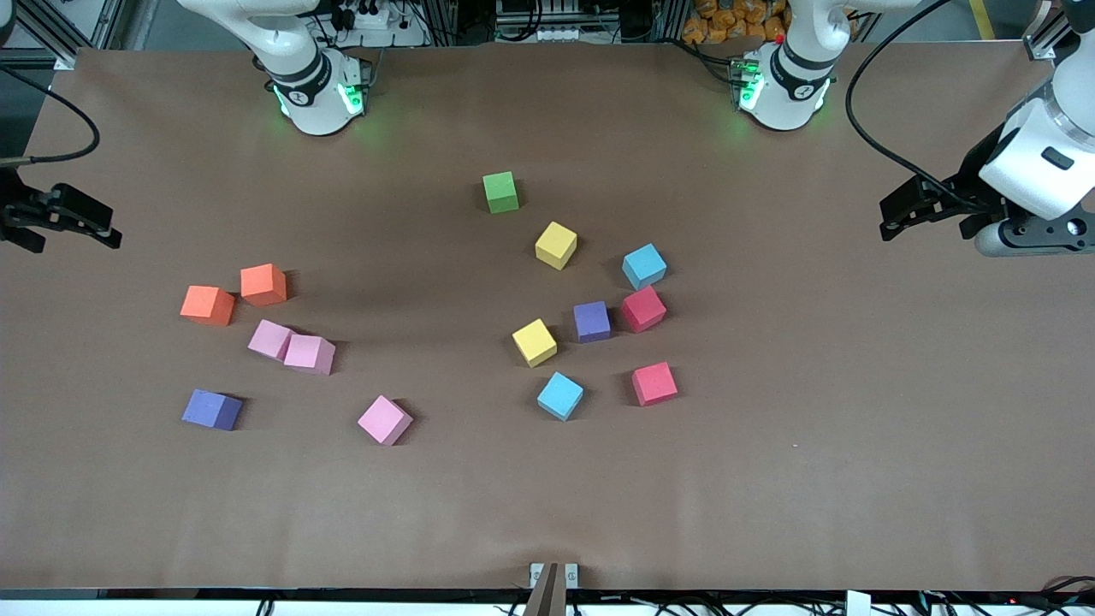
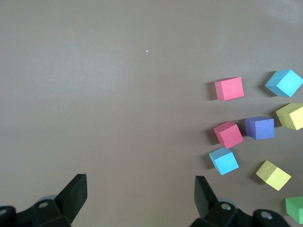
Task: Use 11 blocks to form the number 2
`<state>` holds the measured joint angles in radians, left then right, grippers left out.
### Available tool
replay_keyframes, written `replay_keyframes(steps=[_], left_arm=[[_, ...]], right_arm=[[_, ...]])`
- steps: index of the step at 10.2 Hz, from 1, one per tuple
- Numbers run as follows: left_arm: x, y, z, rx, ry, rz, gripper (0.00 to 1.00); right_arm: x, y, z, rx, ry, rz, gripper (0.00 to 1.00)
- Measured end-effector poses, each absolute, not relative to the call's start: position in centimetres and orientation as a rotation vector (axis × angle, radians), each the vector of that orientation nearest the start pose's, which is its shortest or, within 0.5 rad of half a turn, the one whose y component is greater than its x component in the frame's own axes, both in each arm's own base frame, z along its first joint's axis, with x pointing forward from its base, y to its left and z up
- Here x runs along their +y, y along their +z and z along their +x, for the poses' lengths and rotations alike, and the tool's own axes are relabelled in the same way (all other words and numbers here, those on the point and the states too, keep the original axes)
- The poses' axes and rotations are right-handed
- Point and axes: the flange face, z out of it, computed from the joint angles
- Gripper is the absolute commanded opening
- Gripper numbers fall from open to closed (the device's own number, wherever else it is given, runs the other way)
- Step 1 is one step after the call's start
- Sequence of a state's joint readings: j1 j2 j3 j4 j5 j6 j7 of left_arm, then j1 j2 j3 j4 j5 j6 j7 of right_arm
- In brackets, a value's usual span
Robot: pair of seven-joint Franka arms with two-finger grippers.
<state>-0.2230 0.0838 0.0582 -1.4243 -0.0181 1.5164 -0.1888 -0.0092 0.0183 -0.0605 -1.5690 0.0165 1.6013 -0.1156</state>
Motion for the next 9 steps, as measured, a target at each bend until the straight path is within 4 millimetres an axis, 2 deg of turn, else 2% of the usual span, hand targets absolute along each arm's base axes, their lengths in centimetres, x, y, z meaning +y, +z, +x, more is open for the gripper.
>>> replay_keyframes(steps=[3,5,7,9], left_arm=[[-9.8,64.2,56.8,-0.035,-0.018,-3.157,1.0],[-10.5,63.0,56.3,-0.007,0.071,-3.152,1.0],[-13.2,61.2,56.1,0.058,0.15,-3.182,1.0],[-15.5,58.5,57.3,0.094,0.169,-3.182,1.0]], right_arm=[[-4.3,62.6,54.8,-0.054,0.036,-3.122,1.0],[-4.4,63.2,53.9,-0.049,0.063,-3.119,1.0],[-4.3,62.8,53.8,-0.053,0.101,-3.116,1.0],[-3.4,60.5,54.8,-0.08,0.168,-3.105,1.0]])
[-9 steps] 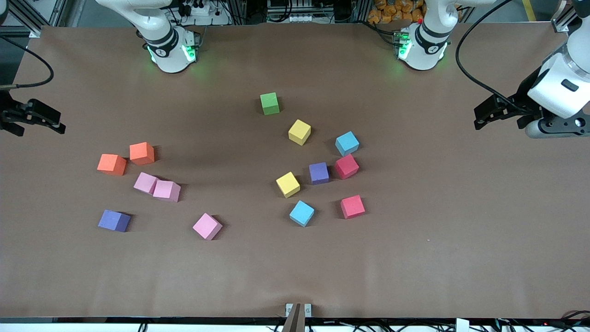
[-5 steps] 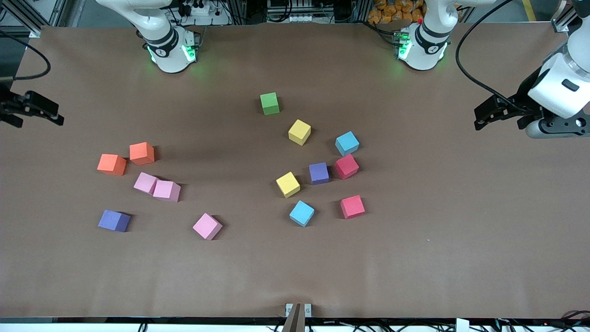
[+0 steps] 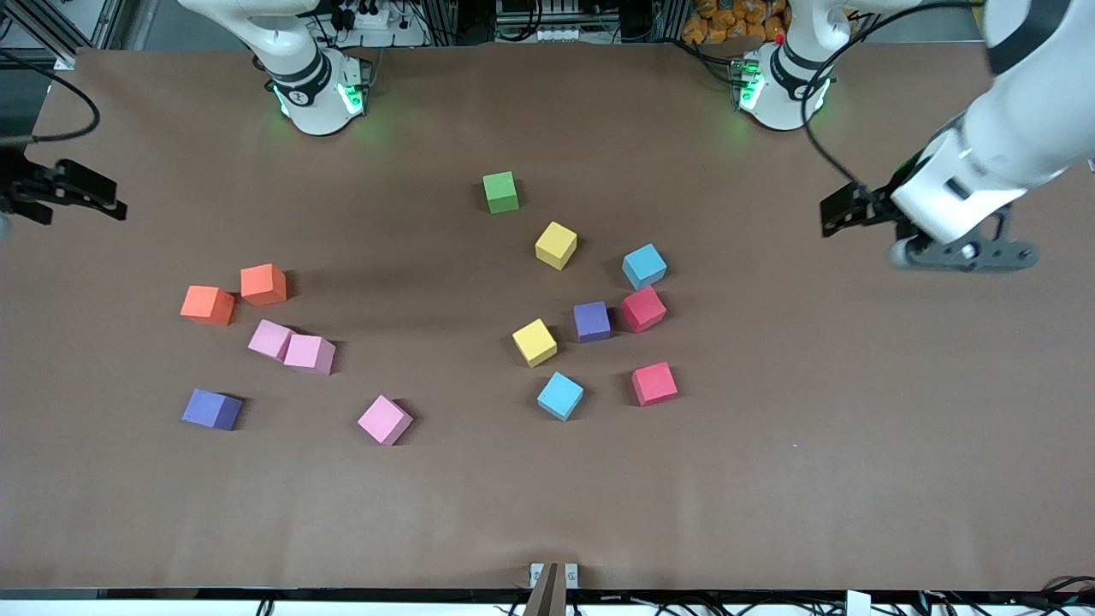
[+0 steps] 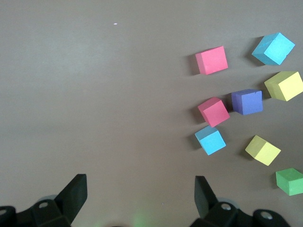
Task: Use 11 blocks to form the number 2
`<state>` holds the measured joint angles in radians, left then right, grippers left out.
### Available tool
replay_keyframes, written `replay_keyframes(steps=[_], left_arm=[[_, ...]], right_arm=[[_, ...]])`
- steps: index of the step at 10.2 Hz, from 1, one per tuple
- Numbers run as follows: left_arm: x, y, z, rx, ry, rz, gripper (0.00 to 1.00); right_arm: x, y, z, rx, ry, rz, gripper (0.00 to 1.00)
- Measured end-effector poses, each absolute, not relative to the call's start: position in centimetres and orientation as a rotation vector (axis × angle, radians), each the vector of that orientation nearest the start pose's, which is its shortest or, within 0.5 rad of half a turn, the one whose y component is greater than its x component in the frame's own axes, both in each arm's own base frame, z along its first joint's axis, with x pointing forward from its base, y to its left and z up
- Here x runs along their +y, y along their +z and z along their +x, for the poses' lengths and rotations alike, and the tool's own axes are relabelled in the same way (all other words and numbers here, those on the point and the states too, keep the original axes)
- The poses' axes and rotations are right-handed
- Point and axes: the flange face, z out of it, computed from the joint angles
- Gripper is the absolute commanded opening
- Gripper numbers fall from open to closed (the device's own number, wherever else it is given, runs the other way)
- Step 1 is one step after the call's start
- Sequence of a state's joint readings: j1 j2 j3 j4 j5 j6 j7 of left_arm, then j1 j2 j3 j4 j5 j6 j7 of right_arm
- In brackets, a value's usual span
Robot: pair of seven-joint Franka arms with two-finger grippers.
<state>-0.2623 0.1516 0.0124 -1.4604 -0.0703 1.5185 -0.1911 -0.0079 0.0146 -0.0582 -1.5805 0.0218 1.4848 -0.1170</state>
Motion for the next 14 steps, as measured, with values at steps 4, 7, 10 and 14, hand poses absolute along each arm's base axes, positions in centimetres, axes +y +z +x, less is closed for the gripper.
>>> replay_keyframes(steps=[4,7,10,14], left_arm=[[-24.5,53.6,57.4,0.021,0.181,-3.166,1.0],[-32.6,50.2,55.6,-0.106,0.164,-3.156,1.0],[-39.9,46.0,53.1,-0.292,0.155,-3.134,1.0],[-47.8,40.0,46.9,-0.631,0.092,-3.116,1.0]], right_arm=[[1.0,51.8,59.7,-0.169,0.244,-3.046,1.0],[7.4,46.2,61.7,-0.314,0.288,-3.038,1.0],[12.4,42.2,61.2,-0.426,0.306,-3.033,1.0],[13.8,39.3,59.7,-0.46,0.382,-3.025,1.0]])
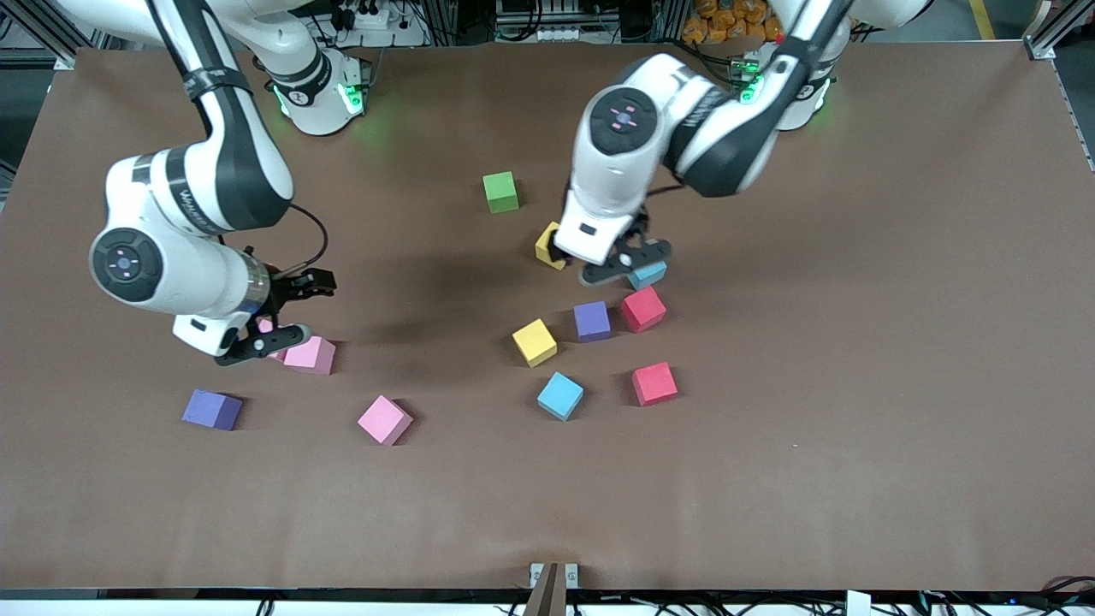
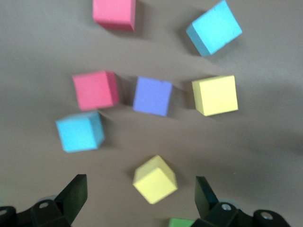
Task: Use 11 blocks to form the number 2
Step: 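Lower the left gripper over the green cube and close on it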
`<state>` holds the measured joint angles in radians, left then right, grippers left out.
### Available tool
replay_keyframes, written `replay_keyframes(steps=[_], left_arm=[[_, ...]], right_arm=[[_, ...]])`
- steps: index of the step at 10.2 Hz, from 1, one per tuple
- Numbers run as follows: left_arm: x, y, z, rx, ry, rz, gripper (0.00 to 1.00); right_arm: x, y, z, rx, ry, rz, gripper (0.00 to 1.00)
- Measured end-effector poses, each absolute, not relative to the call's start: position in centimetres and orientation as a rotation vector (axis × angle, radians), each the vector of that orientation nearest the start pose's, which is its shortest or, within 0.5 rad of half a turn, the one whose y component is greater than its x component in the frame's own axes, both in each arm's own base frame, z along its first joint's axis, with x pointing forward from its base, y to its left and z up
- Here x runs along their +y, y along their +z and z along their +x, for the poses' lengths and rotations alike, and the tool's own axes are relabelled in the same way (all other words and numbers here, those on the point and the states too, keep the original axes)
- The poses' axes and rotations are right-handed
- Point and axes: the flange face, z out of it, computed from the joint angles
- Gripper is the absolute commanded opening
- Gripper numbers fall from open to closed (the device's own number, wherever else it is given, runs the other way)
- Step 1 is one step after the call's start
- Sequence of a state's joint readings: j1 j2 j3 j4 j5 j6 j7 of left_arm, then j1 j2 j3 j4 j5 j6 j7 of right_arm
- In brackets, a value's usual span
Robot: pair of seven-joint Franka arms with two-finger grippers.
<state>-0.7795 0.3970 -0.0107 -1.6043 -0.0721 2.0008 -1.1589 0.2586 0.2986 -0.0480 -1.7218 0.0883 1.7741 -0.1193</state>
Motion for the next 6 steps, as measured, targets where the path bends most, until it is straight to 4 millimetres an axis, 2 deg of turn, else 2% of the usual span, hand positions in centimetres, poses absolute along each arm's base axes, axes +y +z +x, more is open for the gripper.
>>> replay_keyframes(steps=[1,2,4,5,6], left_arm=[[-49.6,38.4,45.0,-0.726,0.088,-3.097,1.0],[-50.9,37.1,43.5,-0.802,0.091,-3.074,1.0],[-53.6,34.8,40.8,-0.852,0.09,-3.053,1.0],[-54.9,33.9,39.2,-0.807,0.069,-3.058,1.0],[-56.3,33.2,37.6,-0.751,0.042,-3.072,1.0]], right_arm=[[13.1,39.4,60.0,-0.439,0.367,-3.033,1.0],[10.6,39.5,60.7,-0.373,0.334,-3.044,1.0],[1.8,39.8,62.4,-0.17,0.227,-3.061,1.0],[-1.4,39.8,62.7,-0.098,0.194,-3.064,1.0],[-3.2,39.5,62.8,-0.053,0.192,-3.064,1.0]])
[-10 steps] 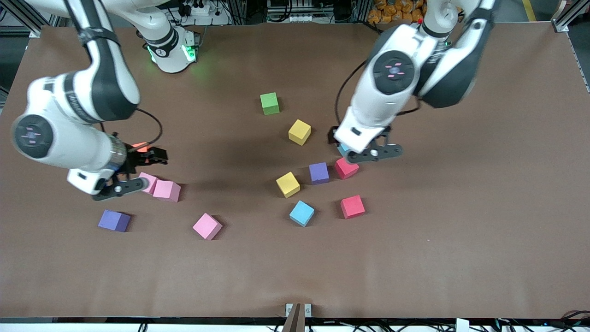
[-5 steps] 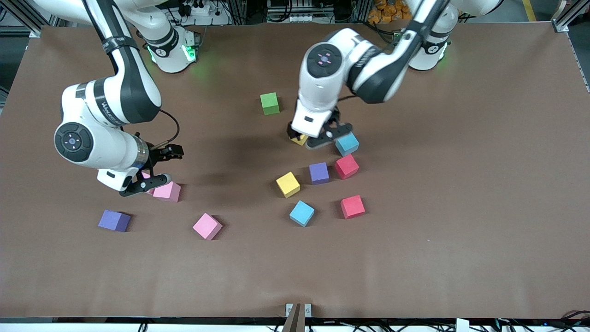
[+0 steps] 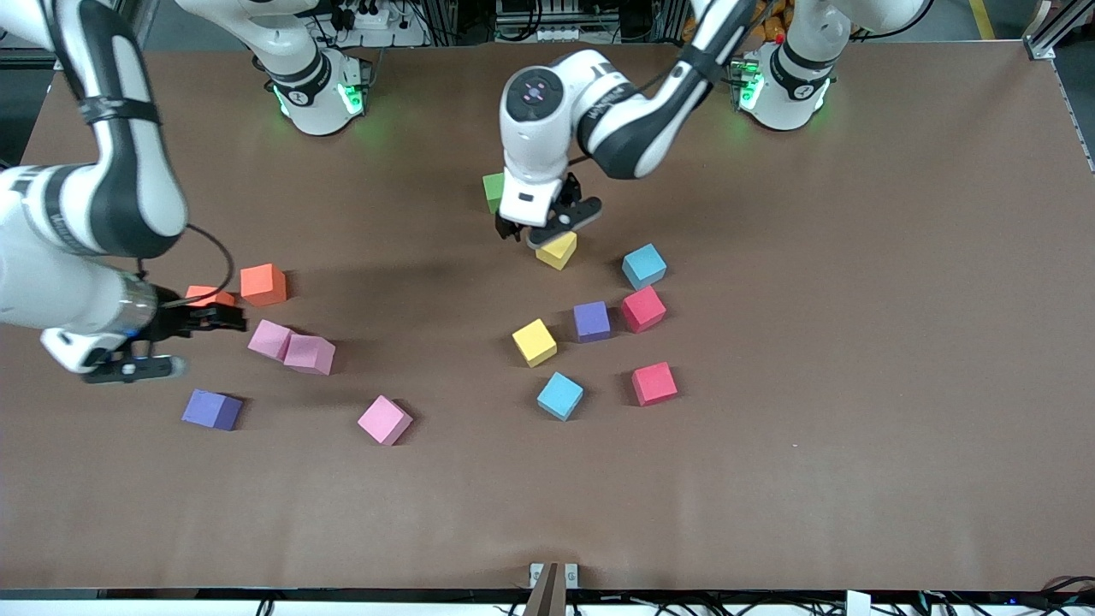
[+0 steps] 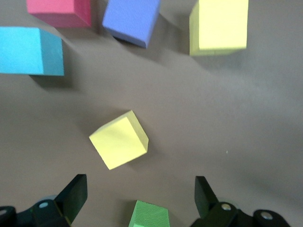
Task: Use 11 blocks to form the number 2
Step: 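Lower the left gripper over the green cube and close on it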
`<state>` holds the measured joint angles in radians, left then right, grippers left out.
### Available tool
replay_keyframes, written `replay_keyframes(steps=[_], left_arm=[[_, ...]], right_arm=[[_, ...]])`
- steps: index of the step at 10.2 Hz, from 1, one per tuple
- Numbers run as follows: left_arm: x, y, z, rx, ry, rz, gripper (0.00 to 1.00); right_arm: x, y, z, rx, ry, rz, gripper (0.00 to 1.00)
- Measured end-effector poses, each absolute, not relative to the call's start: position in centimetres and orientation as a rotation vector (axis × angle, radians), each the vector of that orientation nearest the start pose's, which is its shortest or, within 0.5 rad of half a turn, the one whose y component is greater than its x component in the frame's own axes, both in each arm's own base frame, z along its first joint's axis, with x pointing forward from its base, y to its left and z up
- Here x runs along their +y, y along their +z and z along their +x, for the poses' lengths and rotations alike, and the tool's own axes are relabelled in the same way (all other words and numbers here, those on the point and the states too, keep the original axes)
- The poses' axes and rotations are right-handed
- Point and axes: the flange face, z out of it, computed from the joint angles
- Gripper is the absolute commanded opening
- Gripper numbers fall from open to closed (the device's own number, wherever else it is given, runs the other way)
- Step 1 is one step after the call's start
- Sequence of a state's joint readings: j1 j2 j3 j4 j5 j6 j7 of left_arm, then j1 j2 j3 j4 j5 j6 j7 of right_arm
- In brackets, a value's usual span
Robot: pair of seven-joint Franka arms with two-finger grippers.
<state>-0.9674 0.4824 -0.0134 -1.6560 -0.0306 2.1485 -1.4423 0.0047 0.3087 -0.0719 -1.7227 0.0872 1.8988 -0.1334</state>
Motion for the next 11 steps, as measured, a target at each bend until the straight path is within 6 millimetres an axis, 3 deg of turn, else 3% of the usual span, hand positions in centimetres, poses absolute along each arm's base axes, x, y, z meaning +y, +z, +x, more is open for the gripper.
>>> replay_keyframes(steps=[3,6,8,11], left_arm=[[-60.3,31.3,32.3,-0.647,0.006,-3.128,1.0],[-62.2,26.8,28.7,-0.484,-0.07,-3.111,1.0],[-62.7,24.1,27.4,-0.39,-0.08,-3.106,1.0],[-63.3,24.0,26.1,-0.278,-0.058,-3.122,1.0]], right_arm=[[-7.1,37.2,63.7,0.041,0.201,-3.065,1.0],[-9.5,35.7,64.9,0.093,0.209,-3.065,1.0],[-11.2,35.9,64.4,0.137,0.261,-3.052,1.0],[-13.8,36.3,63.4,0.195,0.336,-3.027,1.0]])
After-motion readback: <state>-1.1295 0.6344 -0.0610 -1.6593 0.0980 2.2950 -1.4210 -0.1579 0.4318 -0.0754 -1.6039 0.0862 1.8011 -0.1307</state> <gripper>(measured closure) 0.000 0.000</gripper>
